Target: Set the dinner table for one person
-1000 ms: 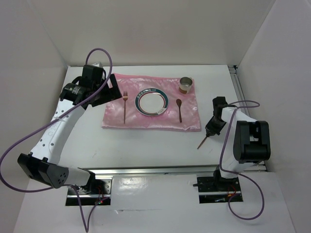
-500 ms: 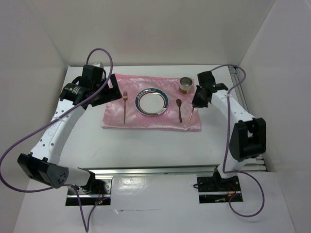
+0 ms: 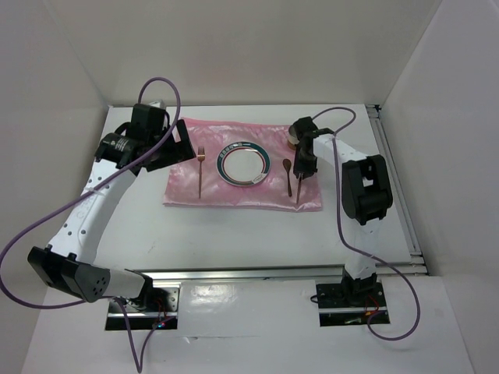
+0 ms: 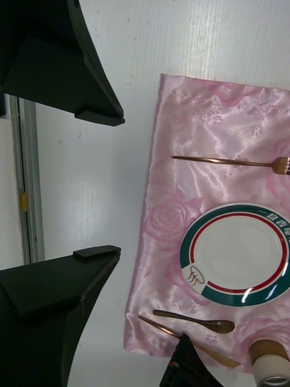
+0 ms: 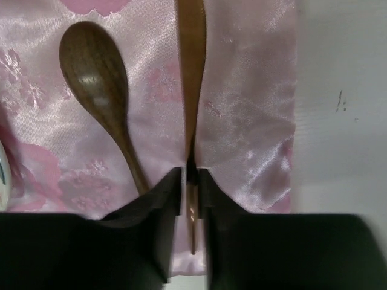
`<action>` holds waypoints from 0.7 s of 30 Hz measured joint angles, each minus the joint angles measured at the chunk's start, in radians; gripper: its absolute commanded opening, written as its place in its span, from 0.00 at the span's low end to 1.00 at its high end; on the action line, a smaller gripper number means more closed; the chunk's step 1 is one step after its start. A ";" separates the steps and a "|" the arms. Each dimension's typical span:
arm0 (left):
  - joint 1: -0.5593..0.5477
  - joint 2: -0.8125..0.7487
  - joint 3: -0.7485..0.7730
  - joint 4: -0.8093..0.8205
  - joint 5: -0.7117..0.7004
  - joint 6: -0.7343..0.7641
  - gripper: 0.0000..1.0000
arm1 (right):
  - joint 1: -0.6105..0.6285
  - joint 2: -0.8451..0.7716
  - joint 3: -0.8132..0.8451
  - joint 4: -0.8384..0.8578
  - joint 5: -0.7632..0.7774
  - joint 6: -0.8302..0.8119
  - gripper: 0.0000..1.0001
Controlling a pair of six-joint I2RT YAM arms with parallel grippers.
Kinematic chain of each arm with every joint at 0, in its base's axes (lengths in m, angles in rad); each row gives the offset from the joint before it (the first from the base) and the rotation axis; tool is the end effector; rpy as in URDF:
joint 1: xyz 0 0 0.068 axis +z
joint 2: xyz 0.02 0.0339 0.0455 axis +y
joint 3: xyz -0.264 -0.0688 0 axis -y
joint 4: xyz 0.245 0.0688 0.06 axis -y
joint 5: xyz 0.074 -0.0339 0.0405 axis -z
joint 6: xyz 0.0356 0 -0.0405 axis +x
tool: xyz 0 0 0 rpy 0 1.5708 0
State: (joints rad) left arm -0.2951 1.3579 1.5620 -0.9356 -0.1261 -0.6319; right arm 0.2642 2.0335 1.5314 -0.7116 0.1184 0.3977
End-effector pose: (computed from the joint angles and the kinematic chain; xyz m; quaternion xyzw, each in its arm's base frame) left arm 0.2628 -0.0752 0.4069 -0.1781 0.8942 -0.1303 0.3895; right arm 0.4062 0.1055 0.1820 0.0760 0.9795 0.0025 0.1866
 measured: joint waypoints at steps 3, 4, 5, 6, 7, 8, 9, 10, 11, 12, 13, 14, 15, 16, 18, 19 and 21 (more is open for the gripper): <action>0.000 0.000 0.003 -0.004 0.000 0.000 1.00 | 0.002 0.002 0.001 0.000 0.009 -0.002 0.55; 0.000 0.000 0.005 -0.006 0.000 0.000 1.00 | 0.004 0.002 0.002 0.000 0.012 -0.002 0.57; 0.000 0.000 0.007 -0.007 0.000 0.000 1.00 | 0.005 0.002 0.006 0.000 0.016 -0.006 0.57; 0.000 0.000 0.009 -0.007 0.000 0.000 1.00 | 0.005 0.000 0.008 -0.001 0.021 -0.006 0.57; 0.000 0.000 0.011 -0.007 0.000 0.000 1.00 | 0.006 -0.003 0.013 -0.004 0.026 -0.007 0.58; 0.000 0.000 0.011 -0.006 0.000 -0.001 1.00 | 0.006 -0.009 0.018 -0.008 0.030 -0.006 0.58; 0.000 0.000 0.011 -0.007 0.000 -0.001 1.00 | 0.005 -0.021 0.022 -0.013 0.035 -0.006 0.58; 0.000 0.000 0.011 -0.007 0.000 -0.001 1.00 | 0.000 -0.039 0.024 -0.016 0.040 -0.005 0.66; 0.000 0.000 0.011 -0.007 0.000 -0.001 1.00 | -0.003 -0.065 0.024 -0.020 0.043 0.000 0.76; 0.000 0.000 0.011 -0.007 0.000 -0.001 1.00 | -0.009 -0.097 0.024 -0.022 0.045 0.008 0.83; 0.000 0.000 0.011 -0.007 0.000 -0.001 1.00 | -0.018 -0.134 0.021 -0.021 0.046 0.015 0.89; 0.000 0.000 0.012 -0.007 0.000 -0.001 1.00 | -0.034 -0.181 0.014 -0.017 0.047 0.020 0.94; 0.000 0.000 0.013 -0.008 -0.001 0.000 1.00 | -0.057 -0.246 -0.003 -0.005 0.047 0.031 1.00; 0.000 0.000 0.014 -0.008 -0.002 0.000 1.00 | -0.083 -0.309 -0.026 0.012 0.048 0.039 1.00; 0.000 0.000 0.017 -0.007 -0.004 0.000 1.00 | -0.149 -0.455 -0.104 0.060 0.049 0.057 1.00; 0.000 0.000 0.018 -0.007 -0.004 0.001 1.00 | -0.181 -0.523 -0.143 0.079 0.051 0.068 1.00; 0.000 0.000 0.019 -0.006 -0.002 0.001 1.00 | -0.247 -0.634 -0.208 0.090 0.067 0.095 1.00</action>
State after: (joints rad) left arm -0.2951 1.3579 1.5814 -0.9417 -0.1280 -0.6308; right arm 0.0174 1.3998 1.3235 -0.6220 0.1856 0.4931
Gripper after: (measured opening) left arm 1.000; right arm 0.999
